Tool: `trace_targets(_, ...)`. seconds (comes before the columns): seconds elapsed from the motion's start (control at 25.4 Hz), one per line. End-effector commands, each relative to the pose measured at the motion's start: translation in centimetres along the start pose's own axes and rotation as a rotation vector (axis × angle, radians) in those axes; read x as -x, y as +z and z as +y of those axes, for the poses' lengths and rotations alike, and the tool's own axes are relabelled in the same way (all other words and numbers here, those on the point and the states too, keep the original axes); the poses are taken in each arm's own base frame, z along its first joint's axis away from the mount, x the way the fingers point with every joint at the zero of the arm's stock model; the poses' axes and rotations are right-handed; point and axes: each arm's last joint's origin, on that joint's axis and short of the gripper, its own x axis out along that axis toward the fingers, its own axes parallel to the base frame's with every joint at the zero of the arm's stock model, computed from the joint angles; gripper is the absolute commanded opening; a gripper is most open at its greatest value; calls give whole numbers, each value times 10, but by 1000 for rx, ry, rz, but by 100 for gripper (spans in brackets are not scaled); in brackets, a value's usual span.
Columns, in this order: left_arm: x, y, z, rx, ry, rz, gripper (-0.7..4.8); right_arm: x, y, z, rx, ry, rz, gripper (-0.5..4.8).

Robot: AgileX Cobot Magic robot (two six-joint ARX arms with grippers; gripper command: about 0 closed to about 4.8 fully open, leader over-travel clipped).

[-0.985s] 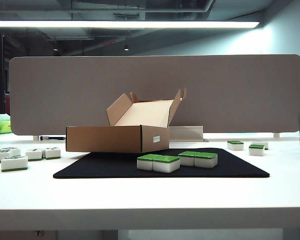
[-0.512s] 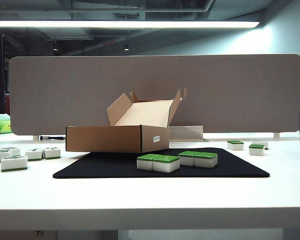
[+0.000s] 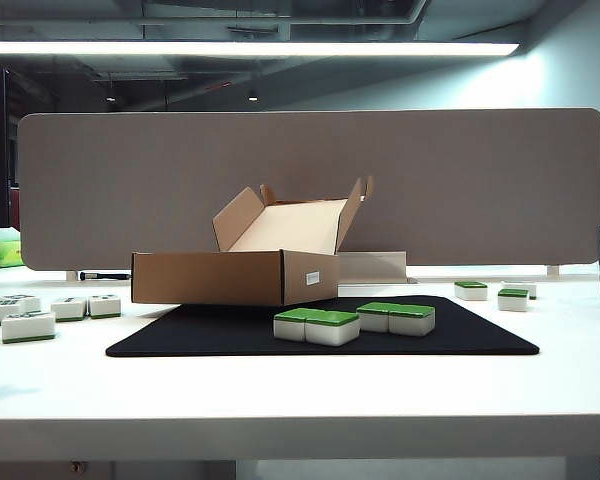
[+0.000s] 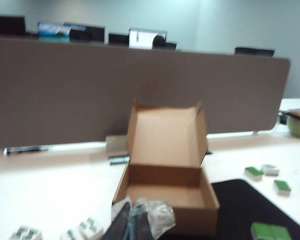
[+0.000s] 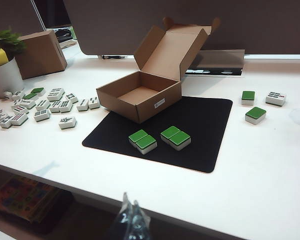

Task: Pick up four mahjong tiles and put them into the paper box.

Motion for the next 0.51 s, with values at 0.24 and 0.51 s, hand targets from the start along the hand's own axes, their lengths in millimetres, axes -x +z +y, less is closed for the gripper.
trace_targets(0.24, -41, 71, 3, -42, -177, -90, -5, 3, -1, 1, 13, 3, -22, -1)
trace_targets(0.51, -114, 90, 21, 255, -327, 89, -6, 3, -1, 1, 13, 3, -22, -1)
